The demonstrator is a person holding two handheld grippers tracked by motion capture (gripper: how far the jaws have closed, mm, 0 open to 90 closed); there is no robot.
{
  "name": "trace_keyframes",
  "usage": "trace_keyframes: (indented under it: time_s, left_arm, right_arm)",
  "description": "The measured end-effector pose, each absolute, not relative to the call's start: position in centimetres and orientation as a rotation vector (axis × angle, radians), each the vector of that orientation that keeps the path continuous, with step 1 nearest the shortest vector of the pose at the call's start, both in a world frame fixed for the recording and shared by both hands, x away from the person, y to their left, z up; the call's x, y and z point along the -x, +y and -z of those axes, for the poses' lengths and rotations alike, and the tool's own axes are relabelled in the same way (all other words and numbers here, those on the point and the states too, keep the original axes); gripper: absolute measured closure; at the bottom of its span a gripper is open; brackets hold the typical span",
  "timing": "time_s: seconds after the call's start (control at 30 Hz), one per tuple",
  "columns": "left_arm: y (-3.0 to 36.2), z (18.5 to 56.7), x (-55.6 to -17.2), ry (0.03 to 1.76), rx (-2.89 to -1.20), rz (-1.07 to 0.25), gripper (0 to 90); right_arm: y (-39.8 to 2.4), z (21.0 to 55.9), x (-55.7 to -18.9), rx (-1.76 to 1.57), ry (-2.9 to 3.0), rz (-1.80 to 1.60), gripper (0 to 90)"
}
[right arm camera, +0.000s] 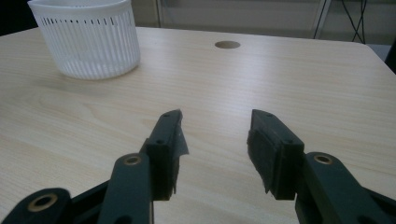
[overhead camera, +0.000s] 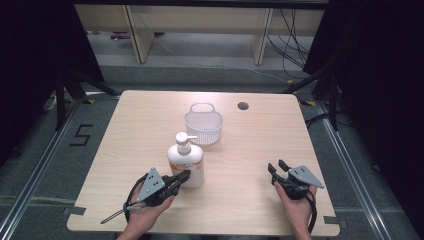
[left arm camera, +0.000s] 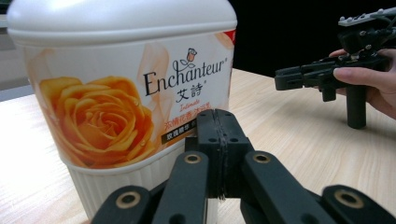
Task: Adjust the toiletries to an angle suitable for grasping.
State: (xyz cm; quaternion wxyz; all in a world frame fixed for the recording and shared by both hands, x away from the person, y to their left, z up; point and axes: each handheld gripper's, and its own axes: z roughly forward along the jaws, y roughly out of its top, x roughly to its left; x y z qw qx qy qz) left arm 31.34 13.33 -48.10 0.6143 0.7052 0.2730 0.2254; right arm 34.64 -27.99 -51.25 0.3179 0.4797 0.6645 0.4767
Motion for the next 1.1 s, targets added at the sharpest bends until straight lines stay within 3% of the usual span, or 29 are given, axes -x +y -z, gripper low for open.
trace_keyframes:
  time_s: [0.13, 0.43, 0.6, 0.8, 1.1]
  left_arm:
    - [13.6, 47.5, -30.7, 0.631, -1.608, -0.515, 81.3]
    - [14.8, 45.3, -29.3, 0.677, -1.515, -0.542, 52.1]
    - [14.7, 43.8, -29.2, 0.68, -1.481, -0.597, 41.3]
    - [14.0, 42.2, -29.4, 0.706, -1.458, -0.653, 36.4]
    - [12.6, 41.0, -30.8, 0.768, -1.466, -0.731, 38.0]
  right_arm:
    - [-27.9, 51.3, -34.7, -1.272, 1.748, -1.267, 53.4]
    - [-27.7, 51.3, -34.6, -1.286, 1.736, -1.261, 52.0]
    - [-27.9, 51.4, -34.8, -1.239, 1.736, -1.266, 51.9]
    - [-27.9, 51.3, -34.8, -1.247, 1.764, -1.267, 51.7]
    - [-27.7, 51.4, -34.8, -1.253, 1.74, -1.284, 51.5]
